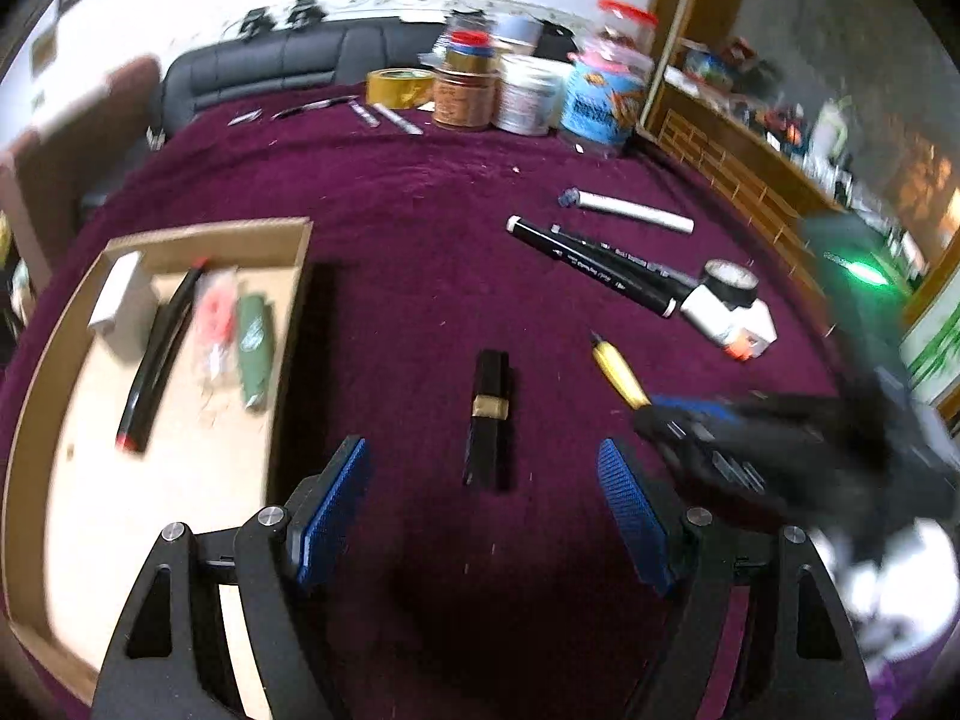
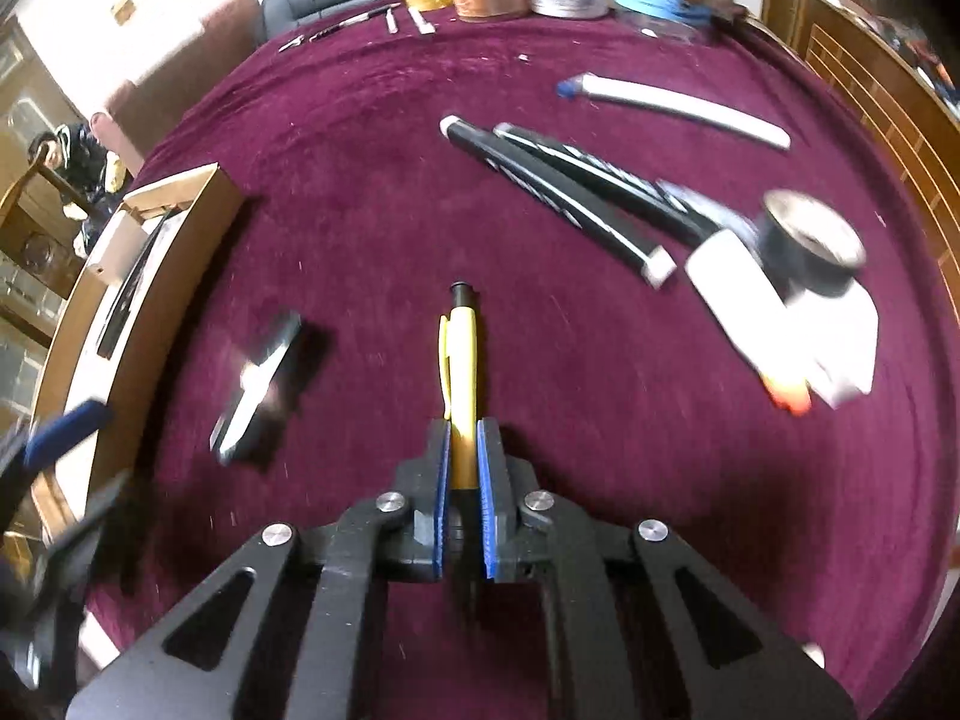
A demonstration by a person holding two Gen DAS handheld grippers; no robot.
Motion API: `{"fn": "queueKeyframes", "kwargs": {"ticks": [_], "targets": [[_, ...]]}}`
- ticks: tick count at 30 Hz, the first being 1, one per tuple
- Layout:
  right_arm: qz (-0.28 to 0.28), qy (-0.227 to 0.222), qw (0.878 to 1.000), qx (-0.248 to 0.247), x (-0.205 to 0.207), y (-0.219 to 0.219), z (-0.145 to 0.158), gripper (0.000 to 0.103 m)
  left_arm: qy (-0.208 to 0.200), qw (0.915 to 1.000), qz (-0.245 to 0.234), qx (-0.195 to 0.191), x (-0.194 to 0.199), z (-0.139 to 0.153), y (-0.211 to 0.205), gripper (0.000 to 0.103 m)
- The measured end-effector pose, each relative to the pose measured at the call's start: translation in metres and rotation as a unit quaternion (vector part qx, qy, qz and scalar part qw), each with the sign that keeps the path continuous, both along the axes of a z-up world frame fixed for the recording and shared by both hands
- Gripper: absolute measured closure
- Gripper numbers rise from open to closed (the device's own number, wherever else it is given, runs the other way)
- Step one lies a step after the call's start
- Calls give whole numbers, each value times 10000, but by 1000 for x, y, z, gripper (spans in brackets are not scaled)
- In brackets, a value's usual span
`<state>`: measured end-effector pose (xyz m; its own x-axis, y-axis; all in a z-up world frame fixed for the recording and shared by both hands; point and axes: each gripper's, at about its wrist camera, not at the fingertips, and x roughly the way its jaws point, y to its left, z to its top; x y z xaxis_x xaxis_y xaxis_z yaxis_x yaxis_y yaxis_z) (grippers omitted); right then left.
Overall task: Organize rigid objects
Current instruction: 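Grasp black gold-banded tube with left tool while right tool holds yellow pencil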
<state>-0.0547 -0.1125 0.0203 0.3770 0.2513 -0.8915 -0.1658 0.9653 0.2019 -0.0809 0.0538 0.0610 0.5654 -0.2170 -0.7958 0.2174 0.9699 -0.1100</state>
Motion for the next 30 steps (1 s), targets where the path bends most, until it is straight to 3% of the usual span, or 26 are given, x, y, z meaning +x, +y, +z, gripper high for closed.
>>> {"fn": "queueKeyframes", "kwargs": {"ticks": [6, 7, 8, 9, 10, 17, 23, 25, 30], "targets": [[-128, -15, 9997, 224, -21, -16, 0, 97, 452, 9939, -150, 990, 42, -44, -36, 33], [-152, -13, 9996, 253, -21, -16, 0, 97, 357, 9954, -158, 874, 44, -46, -36, 42], [-178, -19, 9995, 277, -21, -17, 0, 97, 325, 9962, -209, 783, 45, -47, -36, 43], [-189, -26, 9994, 279, -23, -17, 0, 97, 295, 9965, -248, 745, 44, -46, -35, 59], [-210, -37, 9994, 290, -24, -17, -1, 97, 268, 9967, -267, 724, 43, -44, -34, 89], [-280, -206, 9993, 141, -24, -12, 0, 96, 442, 9984, -309, -150, 29, -31, -10, 89], [-122, -625, 9975, -301, -27, 6, 0, 95, 279, 9949, -276, -931, 0, -3, 15, 89], [-177, -660, 9976, -98, -27, 1, -1, 97, 200, 9926, -255, -1170, -11, 8, 28, 89], [-275, -604, 9921, 1060, -31, -19, 5, 97, -22, 9883, -52, -1523, -22, 28, 70, 89]]}}
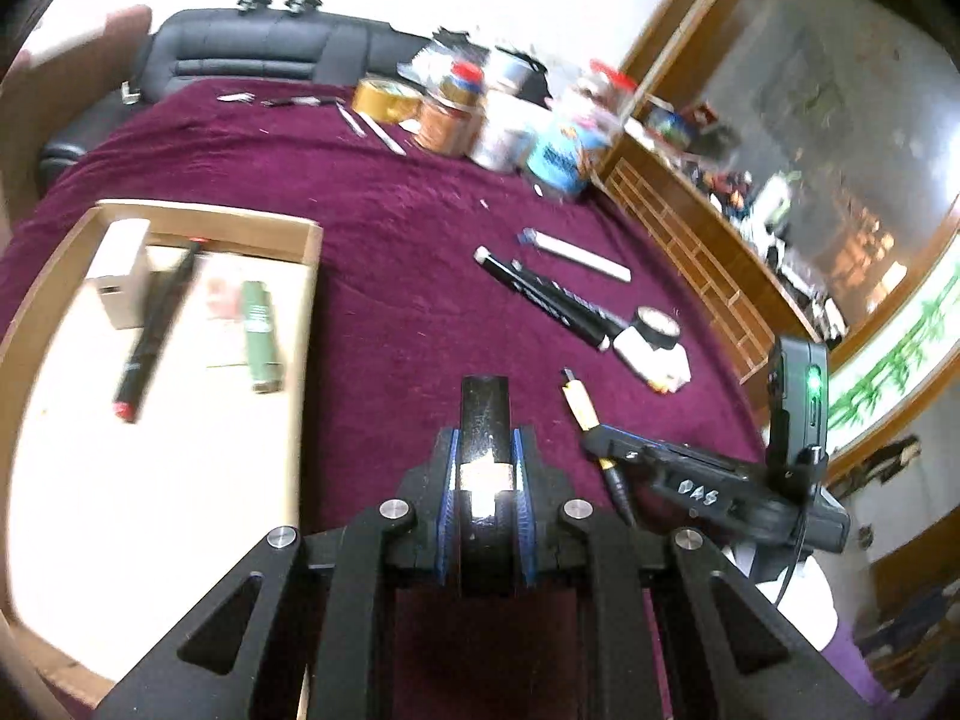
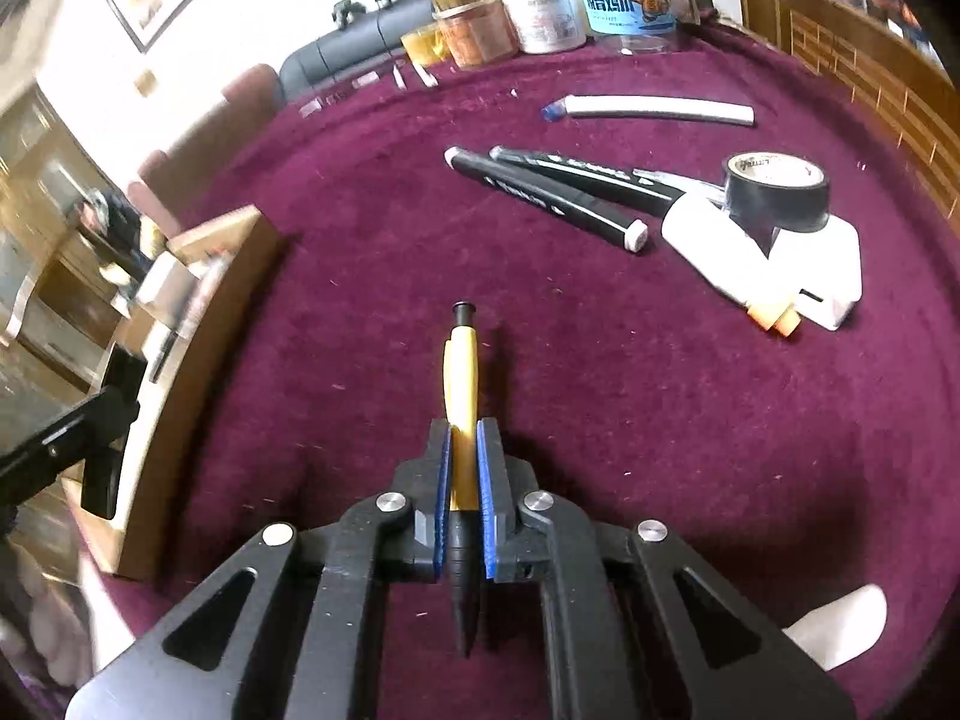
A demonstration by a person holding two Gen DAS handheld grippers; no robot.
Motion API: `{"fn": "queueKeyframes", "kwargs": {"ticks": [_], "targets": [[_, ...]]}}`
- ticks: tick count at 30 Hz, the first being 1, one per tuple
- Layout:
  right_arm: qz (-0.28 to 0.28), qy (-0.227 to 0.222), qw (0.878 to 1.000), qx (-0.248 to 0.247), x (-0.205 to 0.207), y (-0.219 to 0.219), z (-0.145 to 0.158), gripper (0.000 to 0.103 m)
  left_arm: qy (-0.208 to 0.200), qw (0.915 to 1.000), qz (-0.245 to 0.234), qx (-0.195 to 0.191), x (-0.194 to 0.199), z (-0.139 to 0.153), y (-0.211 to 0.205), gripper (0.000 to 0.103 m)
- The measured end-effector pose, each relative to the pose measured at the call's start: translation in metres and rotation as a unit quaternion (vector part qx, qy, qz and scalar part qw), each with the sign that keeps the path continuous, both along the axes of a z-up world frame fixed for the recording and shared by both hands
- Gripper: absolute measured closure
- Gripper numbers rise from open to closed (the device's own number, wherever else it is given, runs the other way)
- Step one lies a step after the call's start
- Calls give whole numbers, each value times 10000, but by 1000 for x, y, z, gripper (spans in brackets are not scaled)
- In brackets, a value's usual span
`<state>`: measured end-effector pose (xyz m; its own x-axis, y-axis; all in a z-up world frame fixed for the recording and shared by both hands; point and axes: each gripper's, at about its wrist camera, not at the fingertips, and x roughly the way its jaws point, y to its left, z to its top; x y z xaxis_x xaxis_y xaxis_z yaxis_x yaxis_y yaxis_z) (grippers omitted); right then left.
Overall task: Organize rigid objects
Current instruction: 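Grasp black gold-banded tube with left tool while right tool holds yellow pencil, then lower the tube into the tray with left tool while right tool releases the pencil there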
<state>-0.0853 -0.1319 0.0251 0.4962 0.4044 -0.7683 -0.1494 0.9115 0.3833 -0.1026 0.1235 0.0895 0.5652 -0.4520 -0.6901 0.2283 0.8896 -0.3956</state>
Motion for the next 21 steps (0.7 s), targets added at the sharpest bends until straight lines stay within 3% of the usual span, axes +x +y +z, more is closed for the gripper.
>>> {"fn": "queueKeyframes", "kwargs": {"ticks": [5, 11, 21], "targets": [[132, -113, 9979, 622, -6, 4, 22, 97, -141, 9978, 642, 51, -5, 14, 64, 89], [622, -122, 9941, 880, -4, 47, 43, 97, 85, 9894, 1388, 405, 15, -1, 132, 89], [1239, 212, 9855, 1143, 18, 137, 45, 96, 600, 9823, 1601, 761, 84, -39, 173, 89]]}}
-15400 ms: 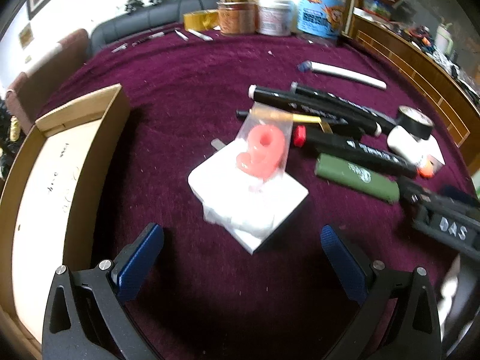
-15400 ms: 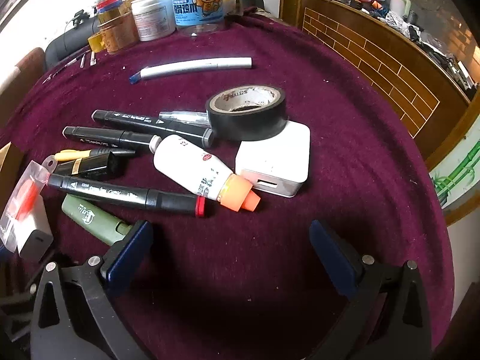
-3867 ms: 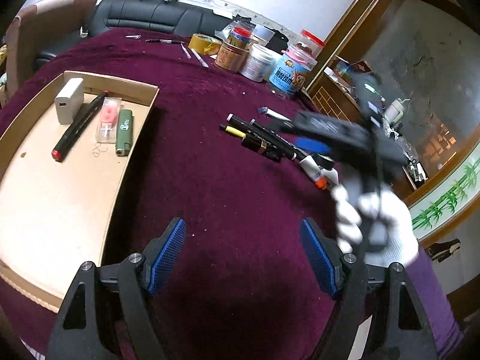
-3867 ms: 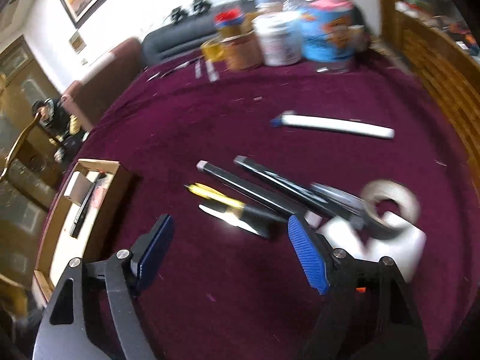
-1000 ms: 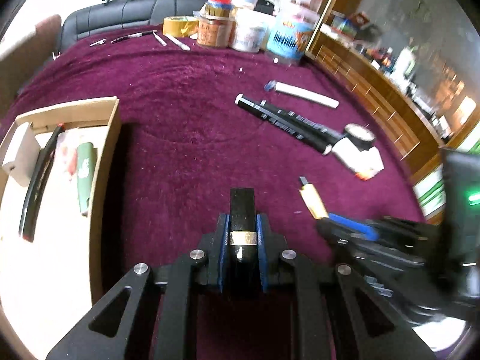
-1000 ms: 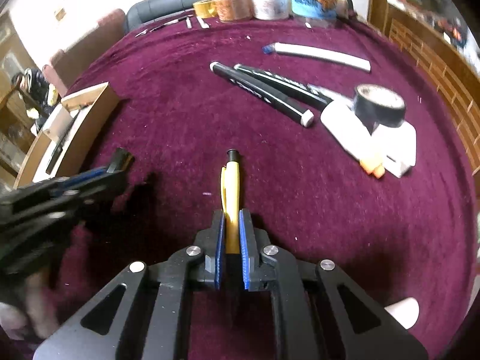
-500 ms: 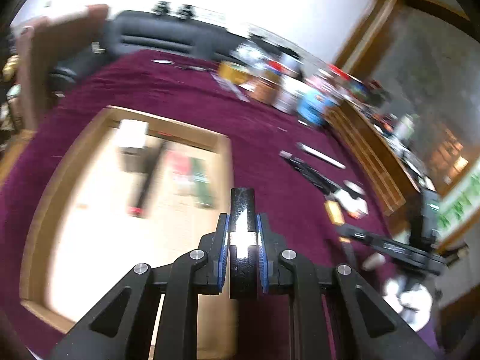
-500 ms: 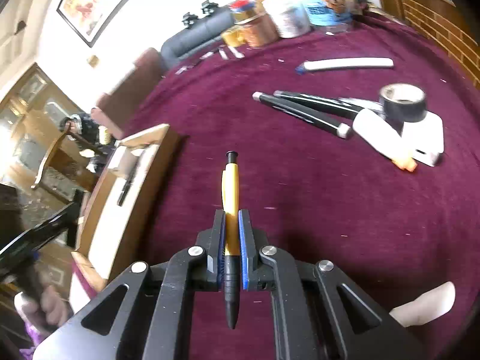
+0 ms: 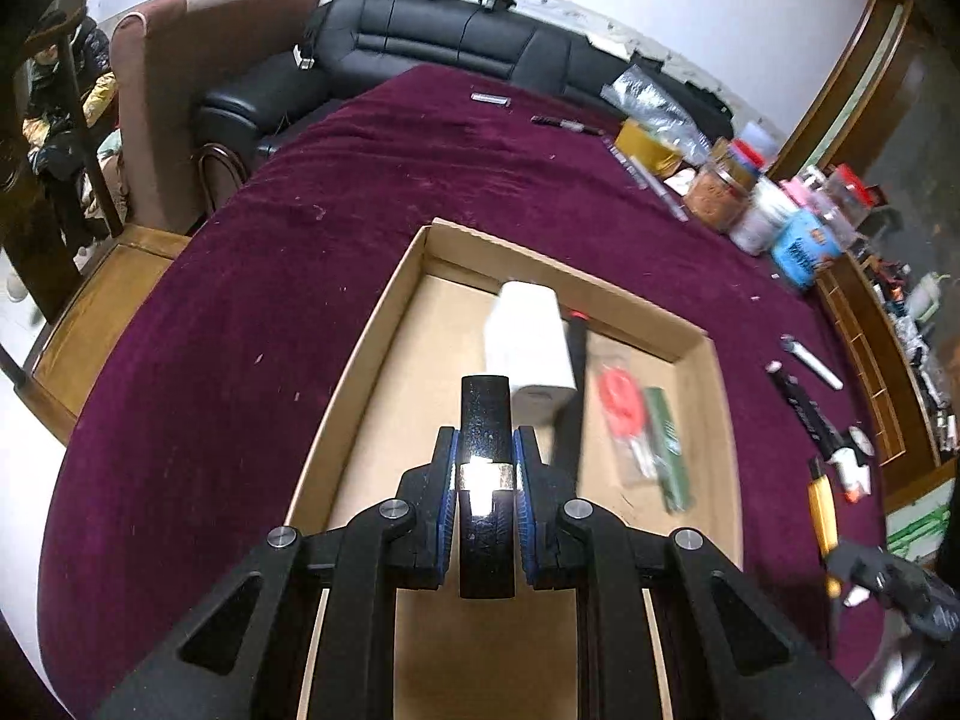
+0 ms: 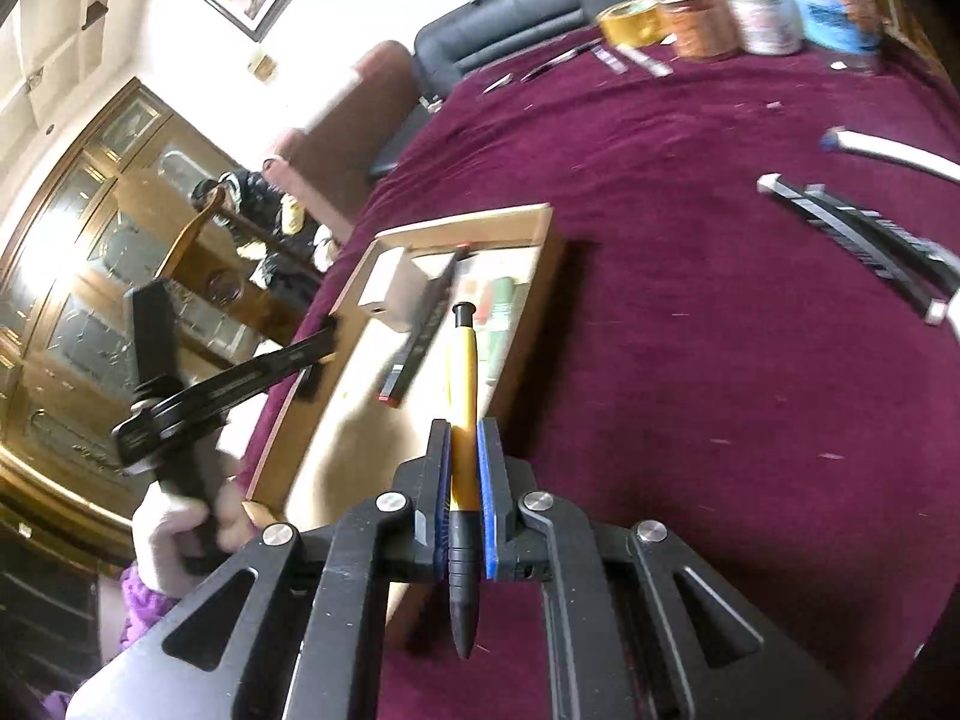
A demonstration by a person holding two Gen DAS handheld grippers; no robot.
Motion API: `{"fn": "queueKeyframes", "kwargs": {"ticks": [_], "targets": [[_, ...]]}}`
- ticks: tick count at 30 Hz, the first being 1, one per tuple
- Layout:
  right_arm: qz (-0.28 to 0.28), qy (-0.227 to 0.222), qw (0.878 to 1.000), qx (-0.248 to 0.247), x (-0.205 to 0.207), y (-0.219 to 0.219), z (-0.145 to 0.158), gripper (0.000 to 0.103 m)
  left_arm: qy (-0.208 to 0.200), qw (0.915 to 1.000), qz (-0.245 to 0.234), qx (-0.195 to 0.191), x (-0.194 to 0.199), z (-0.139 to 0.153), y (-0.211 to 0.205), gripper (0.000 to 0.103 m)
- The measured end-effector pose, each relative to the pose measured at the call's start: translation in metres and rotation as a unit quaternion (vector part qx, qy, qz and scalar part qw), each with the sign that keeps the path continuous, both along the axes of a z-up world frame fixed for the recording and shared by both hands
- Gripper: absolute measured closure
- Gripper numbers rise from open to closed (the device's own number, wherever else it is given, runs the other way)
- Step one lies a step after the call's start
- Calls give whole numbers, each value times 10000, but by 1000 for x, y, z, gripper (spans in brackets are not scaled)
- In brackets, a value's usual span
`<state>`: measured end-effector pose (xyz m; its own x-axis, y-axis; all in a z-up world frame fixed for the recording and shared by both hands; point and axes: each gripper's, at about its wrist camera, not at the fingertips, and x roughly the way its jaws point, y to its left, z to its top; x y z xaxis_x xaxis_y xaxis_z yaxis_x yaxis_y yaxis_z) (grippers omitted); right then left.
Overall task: Organize rigid objects
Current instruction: 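Lower the tube into the tray with left tool while right tool releases the pencil there, then grasp a black marker with the right tool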
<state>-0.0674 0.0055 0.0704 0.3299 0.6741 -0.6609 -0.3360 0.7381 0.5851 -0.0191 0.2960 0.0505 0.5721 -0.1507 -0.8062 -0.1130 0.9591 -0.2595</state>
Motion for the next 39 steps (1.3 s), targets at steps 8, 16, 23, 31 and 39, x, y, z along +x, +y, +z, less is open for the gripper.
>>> {"fn": "queueKeyframes", "kwargs": {"ticks": [8, 16, 23, 31, 39], "targets": [[69, 578, 9983, 34, 34, 63, -24, 96, 297, 9993, 181, 164, 46, -18, 8, 89], [-152, 853, 9959, -264, 64, 97, -46, 96, 32, 9996, 49, -269, 21, -4, 19, 84], [-351, 728, 9945, -667, 73, 110, -46, 96, -855, 9942, 29, -649, -52, 36, 35, 61], [-498, 302, 9934, -983, 75, 117, -42, 96, -1578, 9847, 730, -130, -111, 45, 38, 40], [-1000, -1135, 9801, -1289, 20, 41, 7, 80, -2115, 9745, 725, 170, -139, 50, 22, 34]]}}
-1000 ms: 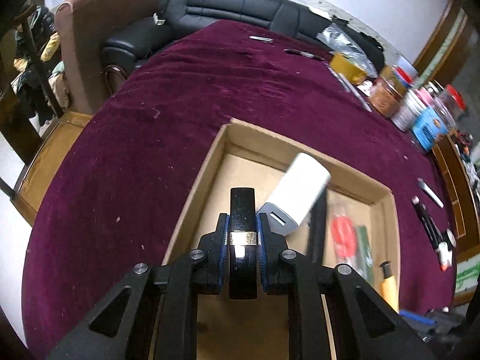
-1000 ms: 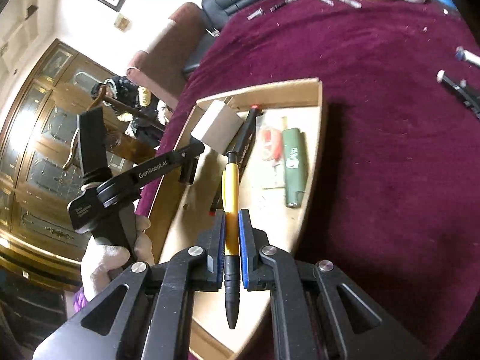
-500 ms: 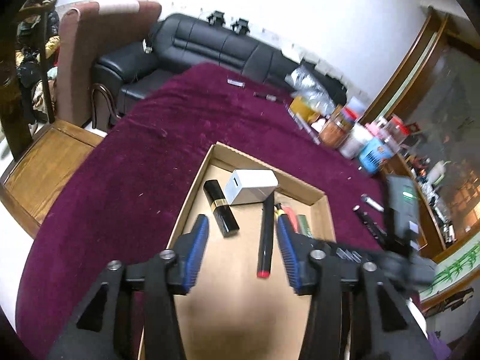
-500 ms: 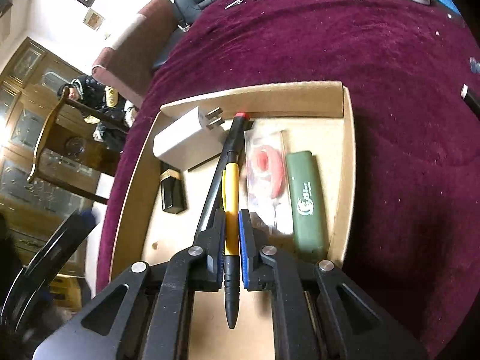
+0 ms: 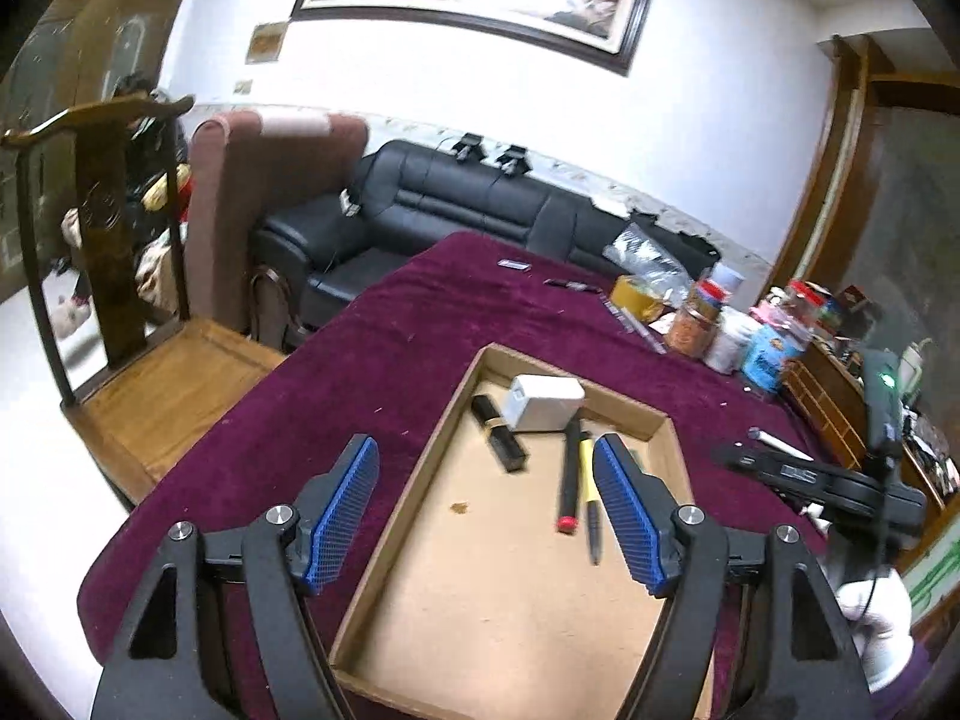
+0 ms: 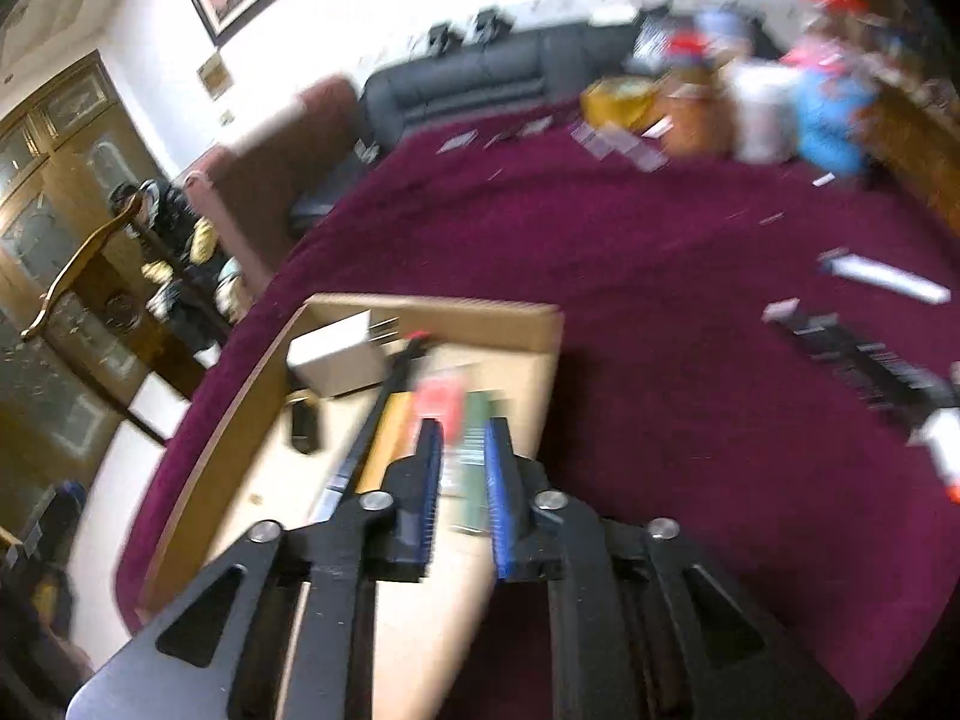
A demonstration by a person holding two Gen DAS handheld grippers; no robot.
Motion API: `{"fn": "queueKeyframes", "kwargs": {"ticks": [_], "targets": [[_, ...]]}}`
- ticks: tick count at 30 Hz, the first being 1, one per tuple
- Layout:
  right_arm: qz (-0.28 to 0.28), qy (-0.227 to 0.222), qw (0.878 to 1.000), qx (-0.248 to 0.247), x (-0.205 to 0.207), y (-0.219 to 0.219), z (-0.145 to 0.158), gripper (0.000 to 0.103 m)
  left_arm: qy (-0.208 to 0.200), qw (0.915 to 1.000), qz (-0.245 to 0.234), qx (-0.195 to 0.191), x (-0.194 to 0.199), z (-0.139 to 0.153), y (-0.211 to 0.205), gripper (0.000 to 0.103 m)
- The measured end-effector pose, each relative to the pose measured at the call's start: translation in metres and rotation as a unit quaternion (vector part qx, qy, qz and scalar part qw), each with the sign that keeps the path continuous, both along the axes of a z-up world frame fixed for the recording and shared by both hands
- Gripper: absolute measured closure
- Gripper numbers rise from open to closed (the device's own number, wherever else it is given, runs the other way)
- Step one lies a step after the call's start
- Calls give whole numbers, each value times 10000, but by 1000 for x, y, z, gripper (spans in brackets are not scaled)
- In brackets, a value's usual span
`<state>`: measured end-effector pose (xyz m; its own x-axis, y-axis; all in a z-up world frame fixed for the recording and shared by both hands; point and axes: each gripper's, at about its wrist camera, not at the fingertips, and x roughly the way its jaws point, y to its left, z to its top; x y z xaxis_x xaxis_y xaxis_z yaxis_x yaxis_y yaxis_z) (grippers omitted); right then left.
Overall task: Organize rigid objects
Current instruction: 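Grasp a black marker with the right tool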
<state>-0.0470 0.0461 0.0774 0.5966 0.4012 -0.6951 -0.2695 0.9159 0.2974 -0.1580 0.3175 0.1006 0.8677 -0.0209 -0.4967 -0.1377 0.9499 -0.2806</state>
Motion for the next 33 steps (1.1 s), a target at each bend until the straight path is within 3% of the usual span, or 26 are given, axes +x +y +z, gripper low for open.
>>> {"fn": "queueKeyframes", "kwargs": {"ticks": [1, 3, 8, 10, 17, 24, 26, 28, 30, 33], "targets": [[-174, -96, 9998, -36, -6, -22, 4, 66, -23, 10000, -53, -40, 0, 1, -3, 34], [-524, -81, 9986, -24, -8, -61, 7, 51, -24, 9997, -200, -140, 0, 3, -12, 34], [-1474, 351, 9877, -390, 17, -164, -7, 51, 42, 9975, -693, -166, 0, 4, -50, 34], [-1446, 557, 9867, -480, 31, -182, -13, 51, 123, 9960, -865, -168, 0, 4, -67, 34], [-994, 912, 9905, -262, 66, -191, -36, 52, 373, 9904, -1331, 71, 0, 9, -120, 34], [-724, 1053, 9887, -780, 86, -175, -55, 52, 500, 9877, -1463, 249, -2, 13, -150, 34], [-703, 1082, 9864, -1019, 90, -167, -60, 59, 557, 9867, -1509, 237, -1, 11, -156, 34], [-760, 996, 9844, -1236, 90, -163, -61, 81, 634, 9855, -1559, 229, 0, 9, -161, 34], [-753, 1058, 9855, -1087, 87, -162, -60, 91, 714, 9844, -1592, 221, -1, 7, -165, 34], [-746, 1241, 9868, -718, 74, -163, -61, 91, 777, 9840, -1585, 227, -3, 6, -167, 34]]}}
